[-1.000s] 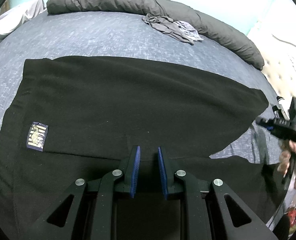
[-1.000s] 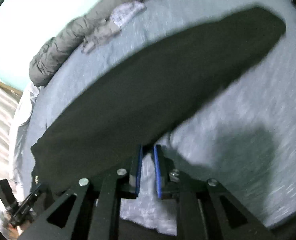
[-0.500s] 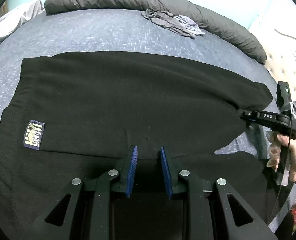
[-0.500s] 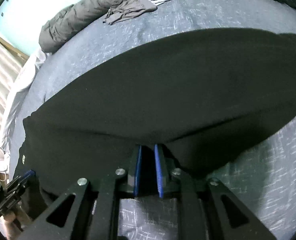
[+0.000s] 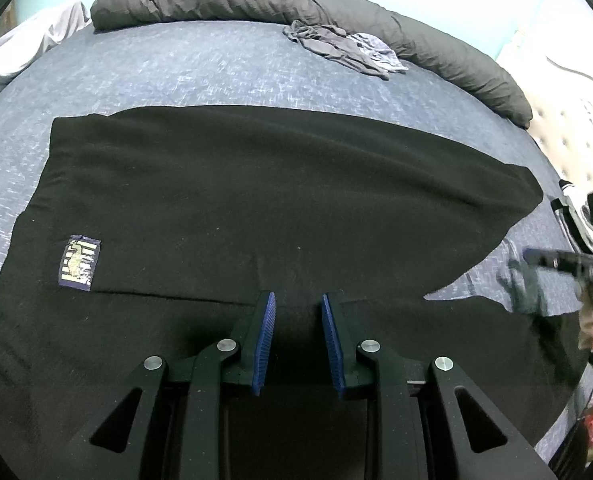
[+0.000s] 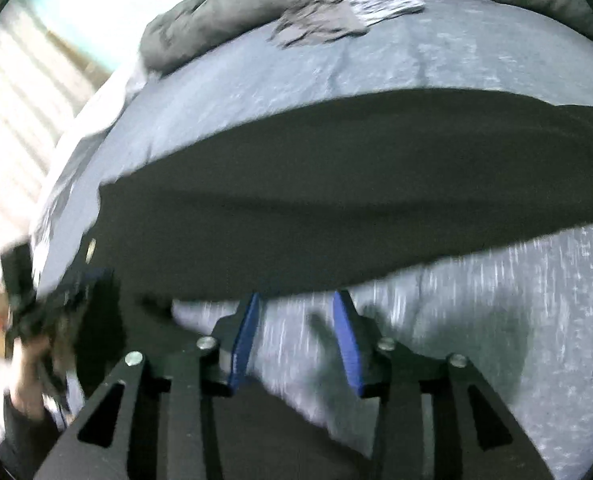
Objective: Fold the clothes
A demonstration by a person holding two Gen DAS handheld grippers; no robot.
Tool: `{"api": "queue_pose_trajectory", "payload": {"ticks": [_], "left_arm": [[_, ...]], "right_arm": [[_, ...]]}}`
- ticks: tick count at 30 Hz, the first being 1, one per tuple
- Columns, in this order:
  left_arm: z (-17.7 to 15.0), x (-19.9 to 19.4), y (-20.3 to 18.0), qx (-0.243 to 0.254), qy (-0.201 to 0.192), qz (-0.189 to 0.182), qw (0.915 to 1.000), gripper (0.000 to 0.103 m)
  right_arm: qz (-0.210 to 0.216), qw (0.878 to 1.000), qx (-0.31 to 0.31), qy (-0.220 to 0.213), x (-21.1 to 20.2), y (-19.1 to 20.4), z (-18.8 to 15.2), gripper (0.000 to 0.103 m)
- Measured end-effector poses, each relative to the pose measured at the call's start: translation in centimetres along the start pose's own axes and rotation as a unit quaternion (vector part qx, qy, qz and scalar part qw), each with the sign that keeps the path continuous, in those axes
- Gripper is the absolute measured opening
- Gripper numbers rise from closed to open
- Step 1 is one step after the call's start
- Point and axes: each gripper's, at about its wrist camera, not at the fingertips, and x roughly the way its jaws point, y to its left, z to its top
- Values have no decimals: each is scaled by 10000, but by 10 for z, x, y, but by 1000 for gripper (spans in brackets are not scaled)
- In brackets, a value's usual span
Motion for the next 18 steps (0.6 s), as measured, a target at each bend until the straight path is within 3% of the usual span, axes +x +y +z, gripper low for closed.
{"api": "queue_pose_trajectory", "payload": {"ticks": [9,15,17,18], "left_arm": [[-8,2,-3,77,98,69,9999,26],[-11,1,-7,129,103,73,9998,26],[-12,1,-7,147,105,81,9998,27],[-13,0,-6,142,104,77,9998,26]], "right_arm": [[-295,9976,-175,609,-17,-22,-49,39],[-267,9953,-353,864,-13,-27,-78,39],[-313,9942,-435,935,-7,-28,-86,25],[-319,9945,-428,900,-7,-30,-88,8]]}}
